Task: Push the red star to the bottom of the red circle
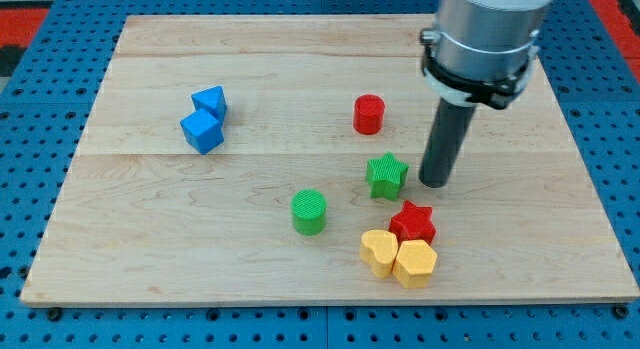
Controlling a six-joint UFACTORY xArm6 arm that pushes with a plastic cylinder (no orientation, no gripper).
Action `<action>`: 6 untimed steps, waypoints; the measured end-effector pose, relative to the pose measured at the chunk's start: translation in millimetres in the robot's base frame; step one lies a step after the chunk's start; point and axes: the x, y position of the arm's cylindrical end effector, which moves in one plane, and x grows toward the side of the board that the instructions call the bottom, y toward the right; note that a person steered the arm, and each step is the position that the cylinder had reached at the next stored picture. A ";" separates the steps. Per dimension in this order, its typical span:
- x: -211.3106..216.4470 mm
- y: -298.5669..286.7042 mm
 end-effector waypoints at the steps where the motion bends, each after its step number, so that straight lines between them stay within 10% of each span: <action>1: -20.8 -10.0; 3: -13.0 -76.1; 6: 116.7 56.4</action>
